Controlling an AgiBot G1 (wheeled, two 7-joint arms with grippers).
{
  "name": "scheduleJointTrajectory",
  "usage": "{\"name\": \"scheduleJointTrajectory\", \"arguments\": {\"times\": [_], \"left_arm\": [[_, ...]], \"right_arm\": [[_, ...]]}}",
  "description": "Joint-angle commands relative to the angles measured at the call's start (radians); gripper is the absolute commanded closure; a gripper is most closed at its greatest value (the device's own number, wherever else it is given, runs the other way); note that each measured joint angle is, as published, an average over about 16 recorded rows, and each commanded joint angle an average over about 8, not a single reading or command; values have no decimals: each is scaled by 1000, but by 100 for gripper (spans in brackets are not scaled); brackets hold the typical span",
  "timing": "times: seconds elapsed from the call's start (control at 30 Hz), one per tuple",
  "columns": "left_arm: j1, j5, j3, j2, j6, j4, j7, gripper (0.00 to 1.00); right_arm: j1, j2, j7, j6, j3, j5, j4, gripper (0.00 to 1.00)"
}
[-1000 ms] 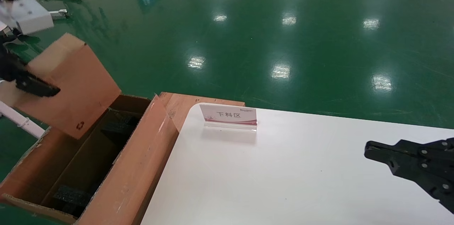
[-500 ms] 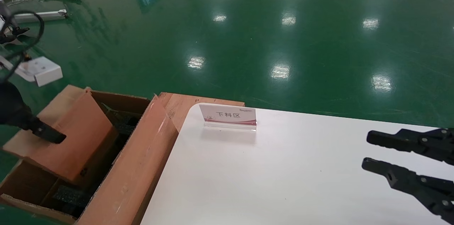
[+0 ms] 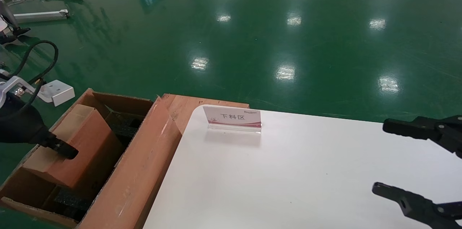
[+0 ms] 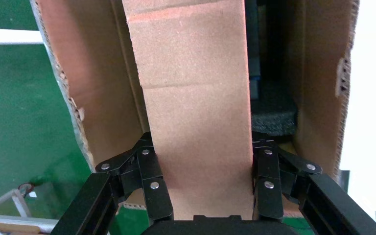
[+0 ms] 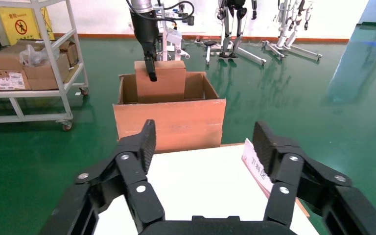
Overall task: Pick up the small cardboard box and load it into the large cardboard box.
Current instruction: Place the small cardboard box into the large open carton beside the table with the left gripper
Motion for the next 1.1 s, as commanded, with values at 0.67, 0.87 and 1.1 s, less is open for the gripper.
{"name": "scheduleJointTrajectory", "arguments": {"times": [0.67,0.87,1.1], "left_arm": [[136,59,37,101,-85,125,14,100],[167,73,44,122,-105,148,18,100],[198,79,48,137,-129,175,26,100]], "right_arm": [[0,1,-1,1,-1,1,0,0],[0,1,-1,1,-2,1,0,0],[0,1,-1,1,-2,1,0,0]]}}
